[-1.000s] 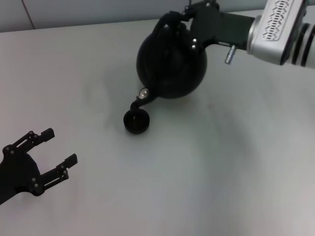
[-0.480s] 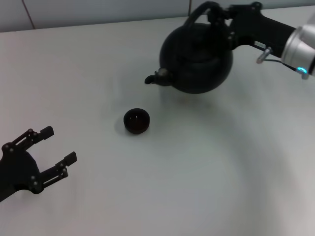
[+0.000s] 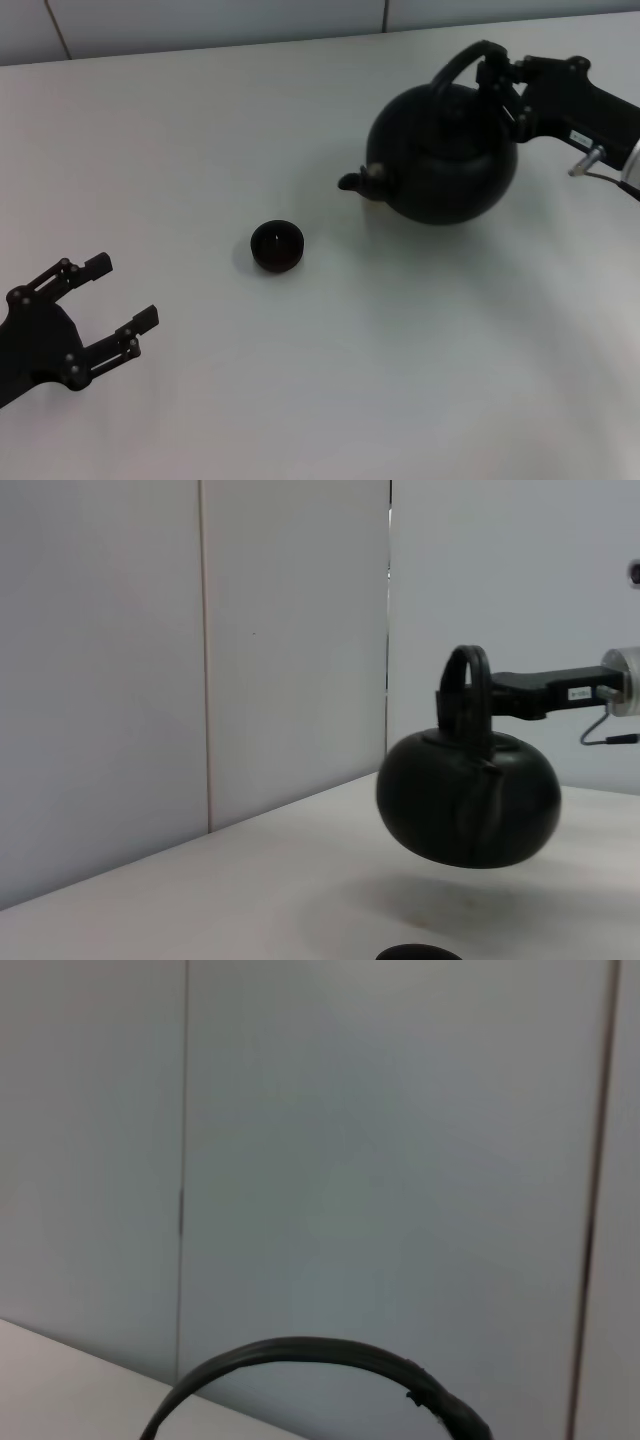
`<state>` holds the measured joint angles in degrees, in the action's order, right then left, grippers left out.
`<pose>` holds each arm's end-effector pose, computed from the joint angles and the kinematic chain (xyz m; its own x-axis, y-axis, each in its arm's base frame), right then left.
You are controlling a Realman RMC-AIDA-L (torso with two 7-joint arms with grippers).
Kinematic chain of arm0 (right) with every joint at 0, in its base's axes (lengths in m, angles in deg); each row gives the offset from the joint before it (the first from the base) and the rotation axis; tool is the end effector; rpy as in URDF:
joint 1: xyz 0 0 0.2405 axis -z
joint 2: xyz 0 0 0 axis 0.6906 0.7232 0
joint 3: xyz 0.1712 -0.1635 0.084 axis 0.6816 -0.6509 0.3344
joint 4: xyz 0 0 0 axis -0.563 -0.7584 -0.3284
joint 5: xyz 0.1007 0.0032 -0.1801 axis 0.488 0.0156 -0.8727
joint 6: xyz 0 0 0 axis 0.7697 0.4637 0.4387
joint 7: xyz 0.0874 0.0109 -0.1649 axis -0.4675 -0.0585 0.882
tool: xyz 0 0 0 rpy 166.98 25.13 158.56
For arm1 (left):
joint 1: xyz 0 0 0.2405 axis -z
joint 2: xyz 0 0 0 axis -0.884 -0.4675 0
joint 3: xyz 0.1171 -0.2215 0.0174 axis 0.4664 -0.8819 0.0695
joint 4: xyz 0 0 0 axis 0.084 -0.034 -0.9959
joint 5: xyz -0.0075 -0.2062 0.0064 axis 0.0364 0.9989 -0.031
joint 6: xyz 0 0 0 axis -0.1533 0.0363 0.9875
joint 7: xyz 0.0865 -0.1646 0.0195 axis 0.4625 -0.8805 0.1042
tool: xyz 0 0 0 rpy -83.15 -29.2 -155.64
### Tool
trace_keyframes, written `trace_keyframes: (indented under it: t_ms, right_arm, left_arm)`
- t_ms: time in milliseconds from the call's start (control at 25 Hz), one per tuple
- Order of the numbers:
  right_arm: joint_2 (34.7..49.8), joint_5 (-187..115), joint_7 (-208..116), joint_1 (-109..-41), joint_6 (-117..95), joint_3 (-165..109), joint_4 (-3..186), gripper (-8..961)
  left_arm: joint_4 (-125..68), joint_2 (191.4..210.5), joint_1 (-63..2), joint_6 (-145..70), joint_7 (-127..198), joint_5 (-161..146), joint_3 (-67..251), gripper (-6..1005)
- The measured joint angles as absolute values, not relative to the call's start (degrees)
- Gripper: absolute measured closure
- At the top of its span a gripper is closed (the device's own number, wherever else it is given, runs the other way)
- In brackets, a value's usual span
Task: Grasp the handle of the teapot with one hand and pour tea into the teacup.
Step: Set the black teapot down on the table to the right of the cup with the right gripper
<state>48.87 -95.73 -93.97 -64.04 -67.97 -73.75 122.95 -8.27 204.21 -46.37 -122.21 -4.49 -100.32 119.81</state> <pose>0.2799 0.3794 0.0060 0.7900 -0.0308 -0.6123 -0.5106 -0.5859 -0.6293 -0.3056 0.2612 -0.0382 0.7884 0.0711 0.6110 0.3968 -0.8179 -0.4168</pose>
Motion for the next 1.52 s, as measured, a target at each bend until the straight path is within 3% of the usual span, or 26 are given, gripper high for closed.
trace_keyframes:
  t_ms: [1360,1520]
  right_arm:
    - [48.75,-95.5,-85.2,-64.4,-67.5,-65.9,113.6,817]
    - [48.72,-95.5,-85.2,-64.1,-68.4,-65.7,113.9,610]
  left_arm:
    - [-7.9,204.22,-46.3,-122.5,-4.5,-100.3,119.8,193]
    - [-7.8,204.22,-46.2,-122.5,-4.5,-100.3,119.7,193]
